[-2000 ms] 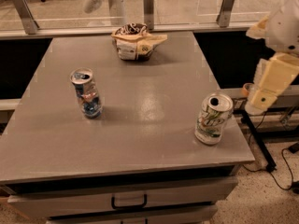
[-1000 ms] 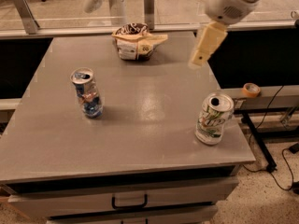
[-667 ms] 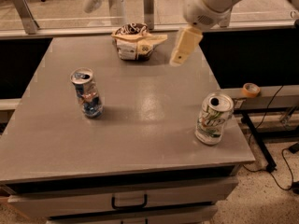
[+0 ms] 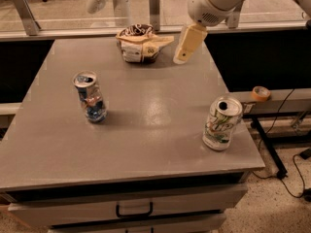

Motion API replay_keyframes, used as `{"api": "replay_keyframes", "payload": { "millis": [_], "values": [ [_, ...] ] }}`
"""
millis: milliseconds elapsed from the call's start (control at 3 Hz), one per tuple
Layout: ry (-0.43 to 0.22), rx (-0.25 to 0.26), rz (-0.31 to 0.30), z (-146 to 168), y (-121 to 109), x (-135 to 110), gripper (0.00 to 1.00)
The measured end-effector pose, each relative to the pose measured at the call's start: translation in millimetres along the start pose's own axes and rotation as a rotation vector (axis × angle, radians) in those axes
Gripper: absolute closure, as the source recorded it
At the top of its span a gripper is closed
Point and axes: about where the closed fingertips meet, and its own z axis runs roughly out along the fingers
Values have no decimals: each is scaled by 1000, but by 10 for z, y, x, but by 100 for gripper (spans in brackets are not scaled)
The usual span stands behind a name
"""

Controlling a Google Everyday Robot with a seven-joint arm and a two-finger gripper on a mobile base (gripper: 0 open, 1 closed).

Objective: Move brown chip bag near redbull can

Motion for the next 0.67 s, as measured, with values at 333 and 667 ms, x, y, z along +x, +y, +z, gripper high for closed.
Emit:
{"api": "replay_keyframes", "payload": {
  "millis": [333, 667],
  "values": [
    [-10, -20, -5, 444, 49, 7, 0],
    [-57, -62, -26, 952, 95, -91, 0]
  ]
}}
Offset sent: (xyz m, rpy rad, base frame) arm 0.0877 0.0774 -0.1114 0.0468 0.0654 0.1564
